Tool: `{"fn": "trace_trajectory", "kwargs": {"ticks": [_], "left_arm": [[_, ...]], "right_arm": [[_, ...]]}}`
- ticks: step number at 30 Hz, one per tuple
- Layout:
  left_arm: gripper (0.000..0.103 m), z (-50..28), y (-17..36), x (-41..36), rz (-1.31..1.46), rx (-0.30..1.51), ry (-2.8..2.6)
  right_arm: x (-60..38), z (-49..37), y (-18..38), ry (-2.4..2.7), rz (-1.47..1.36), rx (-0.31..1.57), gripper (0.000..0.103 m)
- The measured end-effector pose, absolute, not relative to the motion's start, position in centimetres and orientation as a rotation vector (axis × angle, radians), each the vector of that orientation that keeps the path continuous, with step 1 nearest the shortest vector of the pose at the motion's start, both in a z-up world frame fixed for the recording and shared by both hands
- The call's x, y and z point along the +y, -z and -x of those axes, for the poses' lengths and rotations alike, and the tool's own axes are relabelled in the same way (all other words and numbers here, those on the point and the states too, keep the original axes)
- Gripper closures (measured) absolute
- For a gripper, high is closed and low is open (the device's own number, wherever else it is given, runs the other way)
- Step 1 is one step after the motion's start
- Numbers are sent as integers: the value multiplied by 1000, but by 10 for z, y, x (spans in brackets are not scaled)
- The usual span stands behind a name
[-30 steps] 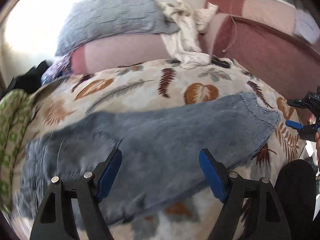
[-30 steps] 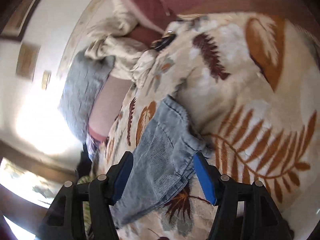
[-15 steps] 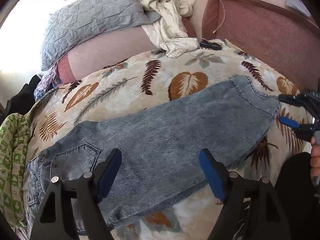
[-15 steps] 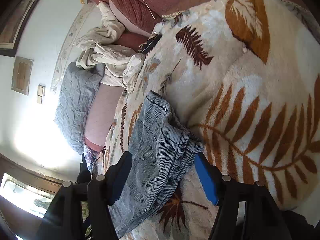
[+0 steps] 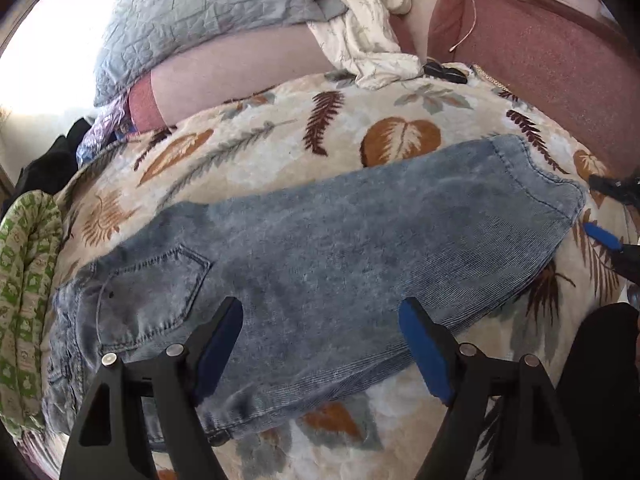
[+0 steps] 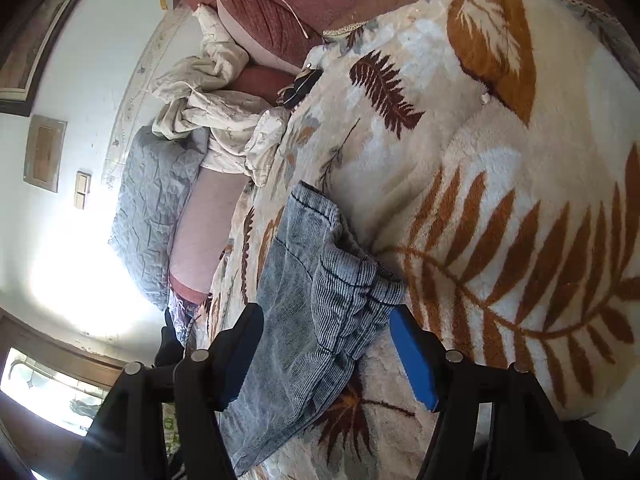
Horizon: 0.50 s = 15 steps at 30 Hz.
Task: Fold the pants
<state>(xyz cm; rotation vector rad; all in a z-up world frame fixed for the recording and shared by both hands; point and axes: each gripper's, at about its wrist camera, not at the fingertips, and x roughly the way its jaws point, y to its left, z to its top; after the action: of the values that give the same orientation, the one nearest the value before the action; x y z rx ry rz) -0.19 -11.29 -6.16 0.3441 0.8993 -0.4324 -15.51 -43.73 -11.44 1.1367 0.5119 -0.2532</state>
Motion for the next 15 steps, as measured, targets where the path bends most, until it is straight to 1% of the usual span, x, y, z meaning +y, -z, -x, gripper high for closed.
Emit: {"fn": "trace_trajectory", "kwargs": {"ticks": [3, 5, 7, 12, 15], "left_arm": [[22, 0, 64, -112, -293, 907, 448], [22, -2, 66, -117, -281, 918, 454], [22, -2, 72, -126, -277, 935, 468], [22, 3, 94, -140, -293, 980, 496], [22, 6, 104, -142, -287, 999, 512]], "right_arm": [[-427, 160, 87, 296, -968, 437, 34], [-417, 151, 77, 267, -889, 448, 34], [-402, 134, 75, 204, -828, 514, 34], [-372, 95, 97, 100, -774, 725, 34], [-360, 85, 99, 89, -697, 766, 34]]}}
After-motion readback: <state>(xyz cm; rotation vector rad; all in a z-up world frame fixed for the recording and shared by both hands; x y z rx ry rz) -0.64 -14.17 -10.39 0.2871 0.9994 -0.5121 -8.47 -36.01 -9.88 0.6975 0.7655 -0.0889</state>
